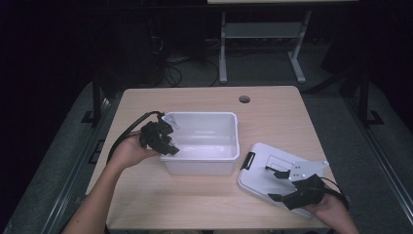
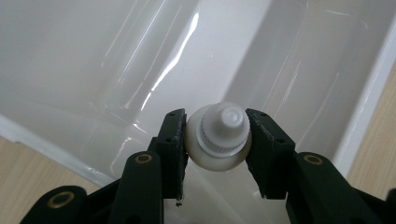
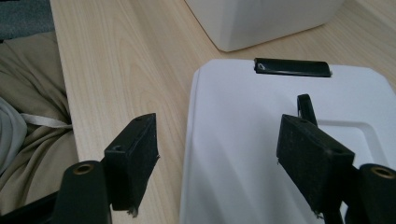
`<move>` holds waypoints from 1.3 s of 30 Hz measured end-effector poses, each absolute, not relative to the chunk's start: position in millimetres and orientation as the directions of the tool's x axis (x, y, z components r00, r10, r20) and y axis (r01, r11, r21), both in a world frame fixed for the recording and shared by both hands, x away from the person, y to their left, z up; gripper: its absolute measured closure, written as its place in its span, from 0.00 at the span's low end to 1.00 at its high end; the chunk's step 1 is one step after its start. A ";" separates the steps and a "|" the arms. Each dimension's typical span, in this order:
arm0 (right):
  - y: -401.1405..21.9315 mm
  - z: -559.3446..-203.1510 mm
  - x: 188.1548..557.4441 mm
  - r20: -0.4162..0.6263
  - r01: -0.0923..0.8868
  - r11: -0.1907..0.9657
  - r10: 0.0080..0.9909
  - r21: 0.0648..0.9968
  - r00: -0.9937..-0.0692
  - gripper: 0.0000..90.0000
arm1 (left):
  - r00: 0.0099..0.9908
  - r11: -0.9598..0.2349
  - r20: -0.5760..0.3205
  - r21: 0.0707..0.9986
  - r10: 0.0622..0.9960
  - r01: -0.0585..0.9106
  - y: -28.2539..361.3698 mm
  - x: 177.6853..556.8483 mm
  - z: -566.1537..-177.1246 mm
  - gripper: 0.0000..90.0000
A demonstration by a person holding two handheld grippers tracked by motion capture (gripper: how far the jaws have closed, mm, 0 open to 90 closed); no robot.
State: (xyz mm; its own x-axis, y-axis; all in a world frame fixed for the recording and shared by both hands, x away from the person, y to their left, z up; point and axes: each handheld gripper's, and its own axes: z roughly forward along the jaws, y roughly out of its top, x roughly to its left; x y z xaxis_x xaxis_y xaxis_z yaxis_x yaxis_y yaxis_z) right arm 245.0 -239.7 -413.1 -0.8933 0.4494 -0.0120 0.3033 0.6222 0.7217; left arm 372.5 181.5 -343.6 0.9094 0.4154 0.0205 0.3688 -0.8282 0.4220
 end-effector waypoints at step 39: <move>-239.6 -412.7 245.0 -0.016 0.304 0.625 0.452 0.719 -0.892 0.32 | 0.911 -0.818 0.058 0.467 0.407 0.336 188.2 360.0 -312.4 0.69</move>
State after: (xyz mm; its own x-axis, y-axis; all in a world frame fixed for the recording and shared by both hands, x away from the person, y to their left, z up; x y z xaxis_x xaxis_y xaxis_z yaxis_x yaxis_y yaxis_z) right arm 245.0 -239.6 -412.7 -0.8919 0.4520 -0.0160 0.3038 0.6249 0.7191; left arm 360.0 188.2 -312.4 0.9114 0.4074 0.0584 0.3357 -0.8179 0.4672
